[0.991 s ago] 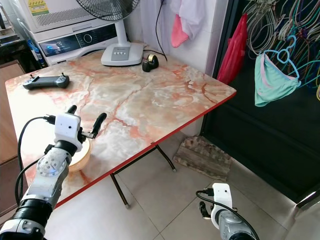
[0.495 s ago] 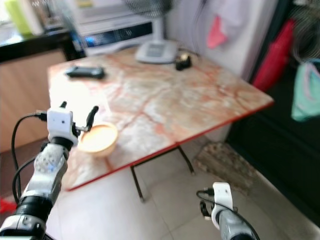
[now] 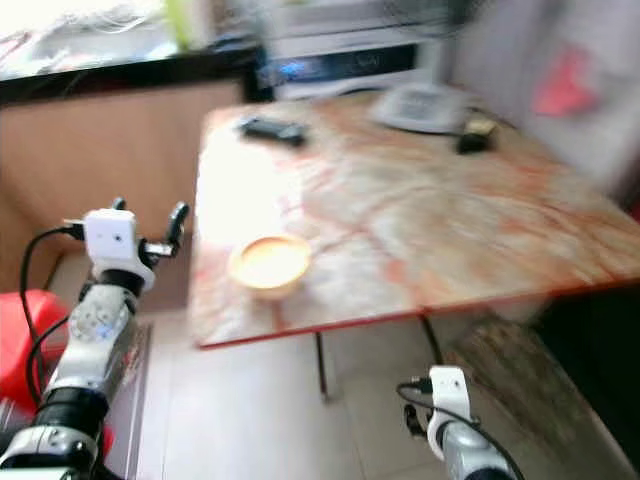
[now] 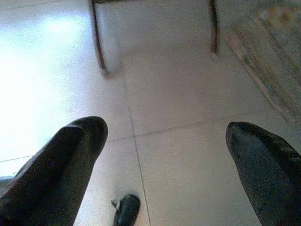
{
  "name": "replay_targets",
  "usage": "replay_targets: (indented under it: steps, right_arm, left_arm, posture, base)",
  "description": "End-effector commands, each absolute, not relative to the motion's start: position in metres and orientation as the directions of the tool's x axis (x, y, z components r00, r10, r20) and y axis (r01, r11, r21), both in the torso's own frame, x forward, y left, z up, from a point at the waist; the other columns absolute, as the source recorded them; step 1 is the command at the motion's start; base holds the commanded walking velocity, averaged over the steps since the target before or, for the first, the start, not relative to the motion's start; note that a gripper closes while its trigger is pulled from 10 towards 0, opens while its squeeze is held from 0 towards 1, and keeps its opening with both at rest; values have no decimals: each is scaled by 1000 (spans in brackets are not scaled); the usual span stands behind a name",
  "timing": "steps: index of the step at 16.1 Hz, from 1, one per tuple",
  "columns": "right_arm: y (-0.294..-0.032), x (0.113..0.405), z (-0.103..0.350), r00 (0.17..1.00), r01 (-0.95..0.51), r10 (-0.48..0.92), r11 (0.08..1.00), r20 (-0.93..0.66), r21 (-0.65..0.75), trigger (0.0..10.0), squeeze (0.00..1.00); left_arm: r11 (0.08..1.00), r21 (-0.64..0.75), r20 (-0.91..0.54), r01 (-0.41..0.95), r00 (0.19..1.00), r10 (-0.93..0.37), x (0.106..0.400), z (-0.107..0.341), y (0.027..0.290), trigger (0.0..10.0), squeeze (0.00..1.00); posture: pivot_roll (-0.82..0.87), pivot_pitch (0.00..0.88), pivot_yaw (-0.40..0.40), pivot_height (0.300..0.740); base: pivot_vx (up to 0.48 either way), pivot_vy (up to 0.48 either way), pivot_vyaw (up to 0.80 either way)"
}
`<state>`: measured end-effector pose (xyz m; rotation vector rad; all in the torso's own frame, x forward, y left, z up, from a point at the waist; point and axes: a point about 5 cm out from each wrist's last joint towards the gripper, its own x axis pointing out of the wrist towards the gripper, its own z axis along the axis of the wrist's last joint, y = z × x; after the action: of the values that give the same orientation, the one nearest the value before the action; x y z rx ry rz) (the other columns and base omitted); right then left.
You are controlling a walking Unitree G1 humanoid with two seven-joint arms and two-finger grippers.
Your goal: Restocking fridge
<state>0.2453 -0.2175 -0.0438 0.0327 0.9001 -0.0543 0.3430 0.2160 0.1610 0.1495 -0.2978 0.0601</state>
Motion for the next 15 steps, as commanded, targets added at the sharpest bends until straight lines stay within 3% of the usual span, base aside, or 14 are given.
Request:
replay_targets:
  steps: [1, 4, 8, 11, 15]
  right_arm:
    - [-215, 245, -45, 614, 52, -27, 999, -789, 7, 10000, 0]
    - [-216, 245, -45, 610, 63, -30, 998, -792, 11, 10000, 0]
    - [-217, 244, -45, 607, 53, -28, 999, -794, 6, 10000, 0]
    - [-217, 245, -44, 606, 52, -29, 999, -795, 3, 10000, 0]
    - [-217, 245, -44, 606, 51, -27, 999, -795, 4, 10000, 0]
  left_arm:
    - [990, 109, 295, -89, 954, 53, 345, 163, 217, 10000, 0]
    - [993, 83, 278, -86, 959, 60, 345, 160, 218, 10000, 0]
    - [989, -145, 256, 10, 966, 28, 347, 157, 210, 10000, 0]
    - [989, -108, 205, 105, 975, -81, 348, 152, 198, 10000, 0]
    - [991, -84, 213, 105, 973, -85, 348, 153, 197, 10000, 0]
  posture:
    - [104, 0, -2, 740]
    - [103, 0, -4, 740]
    - [102, 0, -14, 740]
    - [104, 0, -20, 740]
    - [103, 0, -19, 740]
  base:
    - [0, 0, 800]
    - [0, 0, 267]
    - [0, 0, 0]
    - [0, 0, 0]
    - [0, -60, 0]
